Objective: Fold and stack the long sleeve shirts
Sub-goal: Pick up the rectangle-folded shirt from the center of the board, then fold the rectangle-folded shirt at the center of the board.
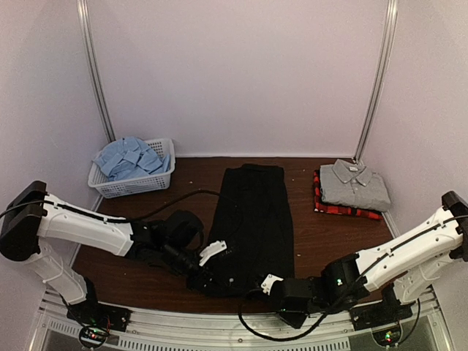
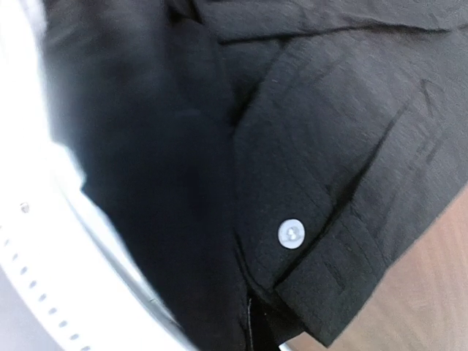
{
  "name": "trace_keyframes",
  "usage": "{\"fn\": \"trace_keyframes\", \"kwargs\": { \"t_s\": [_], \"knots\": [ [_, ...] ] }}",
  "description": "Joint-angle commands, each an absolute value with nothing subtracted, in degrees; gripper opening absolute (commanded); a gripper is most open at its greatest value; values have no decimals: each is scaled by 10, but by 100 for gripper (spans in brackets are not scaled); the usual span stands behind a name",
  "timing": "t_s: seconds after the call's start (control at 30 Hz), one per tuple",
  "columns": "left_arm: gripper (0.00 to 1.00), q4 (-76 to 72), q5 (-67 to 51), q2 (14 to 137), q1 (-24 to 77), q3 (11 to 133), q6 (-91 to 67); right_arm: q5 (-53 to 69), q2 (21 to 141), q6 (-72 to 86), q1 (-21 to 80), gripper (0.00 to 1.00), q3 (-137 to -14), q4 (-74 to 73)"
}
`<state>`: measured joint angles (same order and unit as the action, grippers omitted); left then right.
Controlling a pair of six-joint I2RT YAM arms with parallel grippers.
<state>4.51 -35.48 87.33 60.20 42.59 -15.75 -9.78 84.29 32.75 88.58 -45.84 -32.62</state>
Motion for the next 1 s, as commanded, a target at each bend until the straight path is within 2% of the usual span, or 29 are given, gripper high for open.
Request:
{"fn": "trace_keyframes", "kwargs": {
  "t_s": [0.0,0.2,0.37,0.53,0.7,0.97],
  "knots": [
    [0,39,-321,862,653,414,-204,-6,816,332,906,0,-461,-321],
    [0,4,-321,804,693,372,-285,96,748,359,924,0,-445,-304],
    [0,18,-310,762,670,390,-288,98,703,343,904,0,-448,-324],
    [0,40,-315,771,612,450,-284,97,703,305,830,0,-463,-364],
    [0,63,-294,808,538,499,-287,118,713,261,713,1,-485,-393],
    [0,72,-303,904,481,559,-260,123,811,166,583,6,-585,-459]
  ]
}}
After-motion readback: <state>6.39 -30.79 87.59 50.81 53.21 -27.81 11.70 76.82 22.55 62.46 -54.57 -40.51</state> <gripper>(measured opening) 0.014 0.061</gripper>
